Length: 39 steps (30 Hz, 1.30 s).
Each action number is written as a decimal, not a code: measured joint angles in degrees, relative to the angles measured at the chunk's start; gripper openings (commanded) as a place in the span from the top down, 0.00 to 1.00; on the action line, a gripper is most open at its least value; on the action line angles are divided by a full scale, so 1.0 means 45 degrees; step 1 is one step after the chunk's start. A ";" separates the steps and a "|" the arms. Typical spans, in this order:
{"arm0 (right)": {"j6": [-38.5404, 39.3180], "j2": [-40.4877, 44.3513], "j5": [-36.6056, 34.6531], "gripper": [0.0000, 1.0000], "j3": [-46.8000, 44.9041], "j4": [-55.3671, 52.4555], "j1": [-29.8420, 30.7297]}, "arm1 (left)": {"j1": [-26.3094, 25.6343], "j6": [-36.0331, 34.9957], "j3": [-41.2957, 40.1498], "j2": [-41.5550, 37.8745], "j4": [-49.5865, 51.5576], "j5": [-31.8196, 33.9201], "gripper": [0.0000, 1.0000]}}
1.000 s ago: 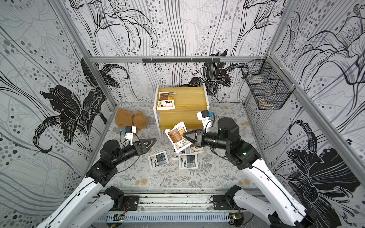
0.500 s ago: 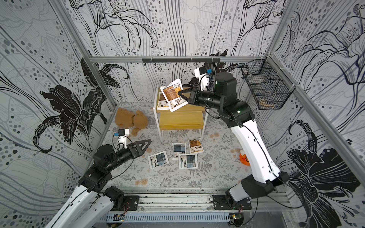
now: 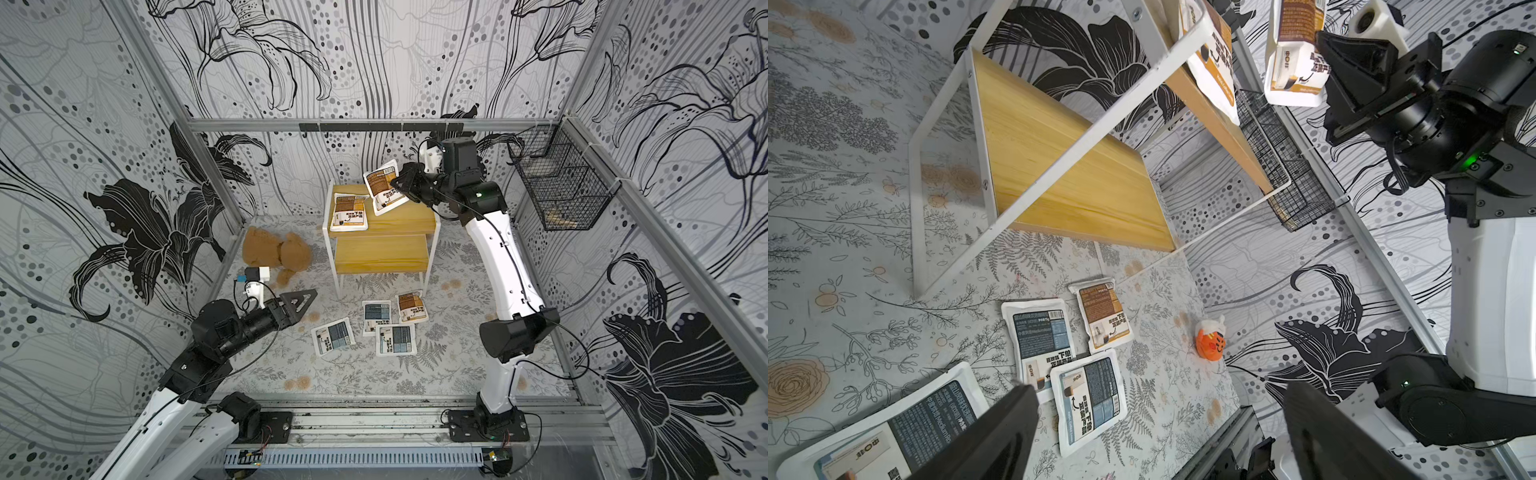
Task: Place the bagged coffee beans on the shelf by color
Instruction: Place the bagged coffee beans on the shelf.
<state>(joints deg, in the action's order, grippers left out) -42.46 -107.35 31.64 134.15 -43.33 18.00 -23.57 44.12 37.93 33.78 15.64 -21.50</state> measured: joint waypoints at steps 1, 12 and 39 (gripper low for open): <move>-0.0073 -0.0087 -0.0010 0.92 0.0000 -0.0053 0.0000 | 0.0000 0.0029 0.0000 0.0000 0.0044 0.0000 0.03; -0.0758 -0.0185 -0.0194 0.76 -0.0894 -0.0063 -0.0010 | 0.0000 0.0034 0.0136 0.0136 0.0733 0.0019 0.03; -0.0151 0.0136 -0.0189 0.20 -0.1384 -0.0039 -0.0010 | 0.0000 0.0029 0.0136 0.0083 0.1039 0.0019 0.02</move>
<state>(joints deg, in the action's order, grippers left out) -43.13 -106.74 30.79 127.92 -43.51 17.96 -23.57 44.25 38.54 34.15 20.32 -21.41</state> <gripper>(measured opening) 0.769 0.978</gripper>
